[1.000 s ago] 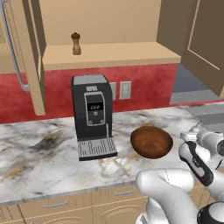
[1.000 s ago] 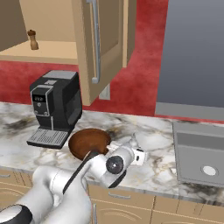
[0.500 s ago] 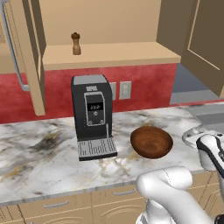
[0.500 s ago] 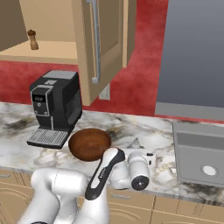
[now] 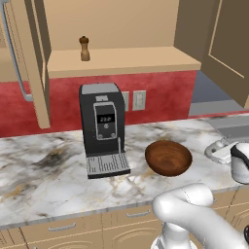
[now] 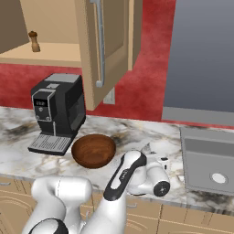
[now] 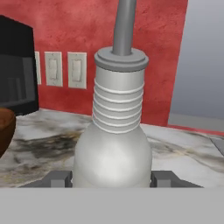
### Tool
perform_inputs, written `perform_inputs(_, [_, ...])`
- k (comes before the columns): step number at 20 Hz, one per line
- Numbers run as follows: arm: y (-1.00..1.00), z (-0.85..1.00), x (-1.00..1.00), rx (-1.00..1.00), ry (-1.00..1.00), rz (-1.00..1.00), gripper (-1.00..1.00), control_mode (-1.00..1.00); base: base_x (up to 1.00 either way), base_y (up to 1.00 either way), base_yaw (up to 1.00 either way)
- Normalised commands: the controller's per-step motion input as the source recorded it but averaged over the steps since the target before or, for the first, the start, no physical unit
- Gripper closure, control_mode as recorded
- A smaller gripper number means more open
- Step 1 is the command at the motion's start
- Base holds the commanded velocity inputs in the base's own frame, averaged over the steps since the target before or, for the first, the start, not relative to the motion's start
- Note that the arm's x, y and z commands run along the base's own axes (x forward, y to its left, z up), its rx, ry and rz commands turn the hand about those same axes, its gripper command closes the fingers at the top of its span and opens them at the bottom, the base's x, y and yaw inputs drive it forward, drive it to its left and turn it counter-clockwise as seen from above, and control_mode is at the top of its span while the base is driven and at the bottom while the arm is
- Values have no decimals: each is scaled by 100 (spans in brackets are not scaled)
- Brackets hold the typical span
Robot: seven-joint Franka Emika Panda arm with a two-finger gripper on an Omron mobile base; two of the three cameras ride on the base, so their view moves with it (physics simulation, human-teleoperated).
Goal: Retrieve the bottle and the shaker from the cabinet and place them next to the mixing bowl on the counter. Then add garlic from the fridge to the mixing bowl.
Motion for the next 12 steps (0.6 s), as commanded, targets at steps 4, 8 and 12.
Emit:
perform_inputs(4, [43, -11, 22, -14, 1, 0, 100, -100, 0, 0, 0])
perform_inputs(8, [33, -23, 24, -16, 4, 0, 100, -100, 0, 0, 0])
perform_inputs(12, [0, -23, 31, -7, 5, 5, 100, -100, 0, 0, 0])
